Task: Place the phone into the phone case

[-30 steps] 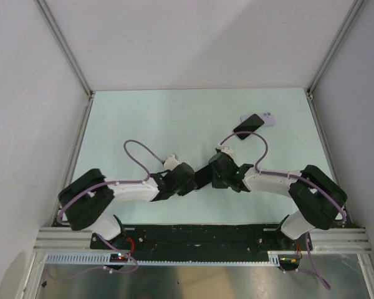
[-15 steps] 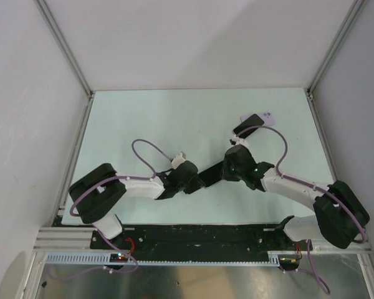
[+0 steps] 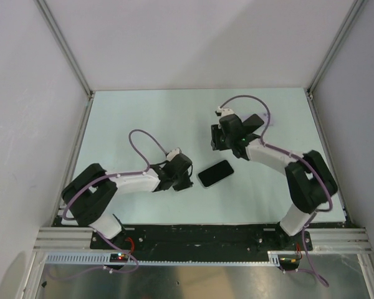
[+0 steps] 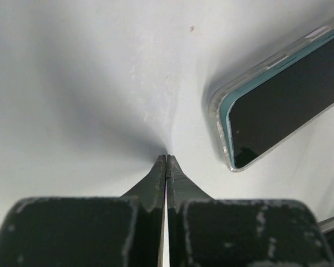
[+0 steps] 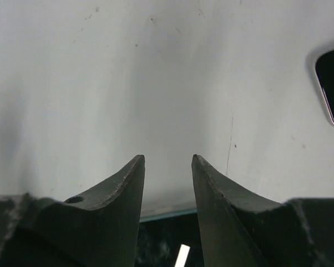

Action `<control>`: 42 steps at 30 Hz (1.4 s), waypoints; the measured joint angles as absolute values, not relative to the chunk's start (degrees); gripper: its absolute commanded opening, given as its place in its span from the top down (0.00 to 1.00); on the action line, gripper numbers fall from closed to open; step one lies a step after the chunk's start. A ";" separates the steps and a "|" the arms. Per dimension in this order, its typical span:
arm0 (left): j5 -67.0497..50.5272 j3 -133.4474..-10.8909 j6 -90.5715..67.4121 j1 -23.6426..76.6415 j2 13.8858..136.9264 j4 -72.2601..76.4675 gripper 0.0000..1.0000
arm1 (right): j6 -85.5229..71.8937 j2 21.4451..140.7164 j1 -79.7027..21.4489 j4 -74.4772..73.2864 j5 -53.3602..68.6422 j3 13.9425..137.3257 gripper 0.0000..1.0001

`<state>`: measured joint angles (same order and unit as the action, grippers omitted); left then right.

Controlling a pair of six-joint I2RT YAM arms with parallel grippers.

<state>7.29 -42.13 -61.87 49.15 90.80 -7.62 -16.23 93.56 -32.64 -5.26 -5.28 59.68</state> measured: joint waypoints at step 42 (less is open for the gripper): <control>4.40 -53.25 -58.59 45.89 99.35 -11.51 1.00 | -25.30 91.29 -31.68 -6.92 4.43 45.01 0.60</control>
<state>4.40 -53.25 -58.59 45.89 99.35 -11.51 -25.30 91.29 -31.68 -6.92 4.43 45.01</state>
